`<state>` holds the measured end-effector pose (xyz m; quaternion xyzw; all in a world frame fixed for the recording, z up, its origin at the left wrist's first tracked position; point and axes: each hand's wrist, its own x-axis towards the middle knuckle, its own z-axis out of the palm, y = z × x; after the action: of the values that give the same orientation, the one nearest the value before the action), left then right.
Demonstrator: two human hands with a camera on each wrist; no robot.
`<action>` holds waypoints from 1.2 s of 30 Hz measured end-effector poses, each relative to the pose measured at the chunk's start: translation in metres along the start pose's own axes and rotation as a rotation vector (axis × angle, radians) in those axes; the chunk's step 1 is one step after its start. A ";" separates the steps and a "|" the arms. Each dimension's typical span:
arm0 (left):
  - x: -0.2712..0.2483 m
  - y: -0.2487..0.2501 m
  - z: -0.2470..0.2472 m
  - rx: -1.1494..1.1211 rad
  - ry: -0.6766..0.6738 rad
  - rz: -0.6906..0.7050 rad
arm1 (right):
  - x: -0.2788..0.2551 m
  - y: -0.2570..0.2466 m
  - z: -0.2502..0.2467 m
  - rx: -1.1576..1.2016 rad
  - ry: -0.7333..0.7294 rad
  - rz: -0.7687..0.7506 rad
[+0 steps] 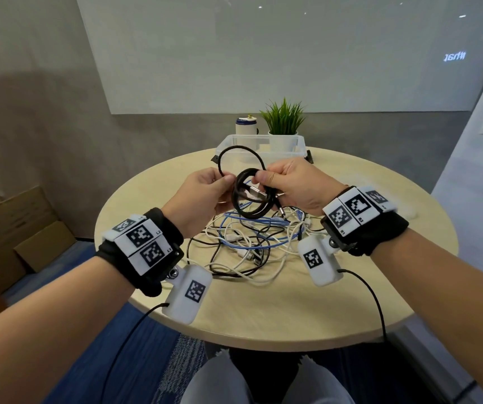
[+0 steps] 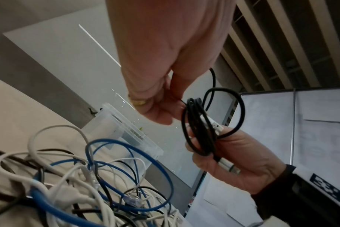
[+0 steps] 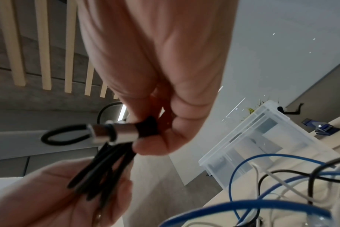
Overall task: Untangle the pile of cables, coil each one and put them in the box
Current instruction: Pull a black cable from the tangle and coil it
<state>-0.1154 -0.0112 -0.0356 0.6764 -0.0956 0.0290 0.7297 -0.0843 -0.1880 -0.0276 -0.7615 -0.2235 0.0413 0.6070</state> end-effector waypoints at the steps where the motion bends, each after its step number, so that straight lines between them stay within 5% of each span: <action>1: -0.001 0.000 0.001 -0.015 -0.024 -0.024 | 0.000 0.000 0.001 -0.013 -0.002 -0.004; 7: -0.004 0.004 0.006 -0.037 -0.131 -0.105 | 0.000 -0.004 0.002 -0.161 0.069 -0.062; 16: -0.005 0.003 0.011 -0.229 -0.100 -0.162 | -0.001 -0.005 0.002 -0.225 0.065 -0.125; 26: -0.010 0.006 0.009 0.063 -0.240 -0.351 | 0.005 -0.004 -0.002 -0.167 0.118 -0.122; 32: -0.014 -0.002 0.008 0.057 -0.126 -0.339 | 0.007 -0.001 -0.007 -0.139 0.217 -0.131; 36: -0.017 -0.010 0.002 0.357 -0.241 -0.278 | 0.008 -0.008 -0.017 -0.042 0.272 -0.151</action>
<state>-0.1303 -0.0130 -0.0487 0.7998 -0.0811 -0.1361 0.5790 -0.0735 -0.1991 -0.0141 -0.7535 -0.1964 -0.1127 0.6172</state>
